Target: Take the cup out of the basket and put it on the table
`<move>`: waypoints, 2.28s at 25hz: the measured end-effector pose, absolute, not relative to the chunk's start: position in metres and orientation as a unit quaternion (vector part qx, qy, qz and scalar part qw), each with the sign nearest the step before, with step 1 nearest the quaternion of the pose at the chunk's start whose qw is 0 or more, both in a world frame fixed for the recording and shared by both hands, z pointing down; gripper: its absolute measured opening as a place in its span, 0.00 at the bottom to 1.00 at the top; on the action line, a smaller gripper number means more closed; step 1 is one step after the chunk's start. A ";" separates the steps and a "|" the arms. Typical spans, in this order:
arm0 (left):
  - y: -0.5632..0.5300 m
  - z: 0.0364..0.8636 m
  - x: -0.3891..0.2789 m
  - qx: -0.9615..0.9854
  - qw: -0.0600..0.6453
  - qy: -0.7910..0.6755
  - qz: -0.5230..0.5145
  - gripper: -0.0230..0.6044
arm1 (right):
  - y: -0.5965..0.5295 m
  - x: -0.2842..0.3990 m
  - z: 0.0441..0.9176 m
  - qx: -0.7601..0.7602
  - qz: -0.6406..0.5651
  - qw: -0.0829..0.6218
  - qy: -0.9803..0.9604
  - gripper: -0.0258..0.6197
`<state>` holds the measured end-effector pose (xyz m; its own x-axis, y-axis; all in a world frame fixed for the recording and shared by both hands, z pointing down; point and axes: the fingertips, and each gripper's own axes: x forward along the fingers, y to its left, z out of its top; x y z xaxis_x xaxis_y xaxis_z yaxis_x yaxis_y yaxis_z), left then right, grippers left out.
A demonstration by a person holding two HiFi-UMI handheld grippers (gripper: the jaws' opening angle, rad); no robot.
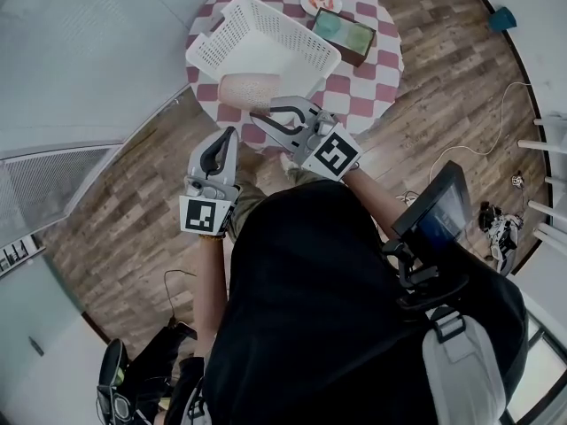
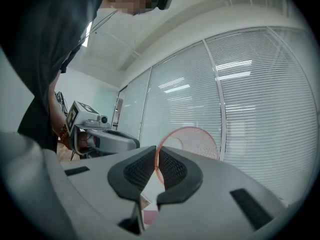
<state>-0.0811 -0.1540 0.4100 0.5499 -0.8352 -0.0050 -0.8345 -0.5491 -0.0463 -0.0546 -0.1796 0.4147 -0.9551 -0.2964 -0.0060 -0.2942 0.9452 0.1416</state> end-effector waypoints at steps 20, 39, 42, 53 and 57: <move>-0.164 0.468 -0.097 -0.868 -0.030 0.496 -0.017 0.03 | -0.182 -0.065 0.458 0.134 -0.059 0.014 -0.989 0.08; -0.165 0.468 -0.093 -0.866 -0.004 0.499 -0.034 0.03 | -0.189 -0.057 0.467 0.149 -0.036 0.028 -0.988 0.08; -0.165 0.465 -0.092 -0.866 -0.004 0.499 -0.032 0.03 | -0.190 -0.055 0.469 0.149 -0.039 0.032 -0.988 0.08; -0.167 0.461 -0.091 -0.868 0.001 0.496 -0.025 0.03 | -0.188 -0.059 0.467 0.144 -0.044 0.038 -0.988 0.08; -0.167 0.463 -0.092 -0.866 -0.004 0.498 -0.033 0.03 | -0.189 -0.059 0.467 0.145 -0.041 0.038 -0.988 0.08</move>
<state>-0.0916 -0.1668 0.4632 0.5012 -0.8631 0.0620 -0.8637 -0.5034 -0.0261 -0.0591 -0.1887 0.4666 -0.9553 -0.2889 0.0631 -0.2826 0.9548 0.0925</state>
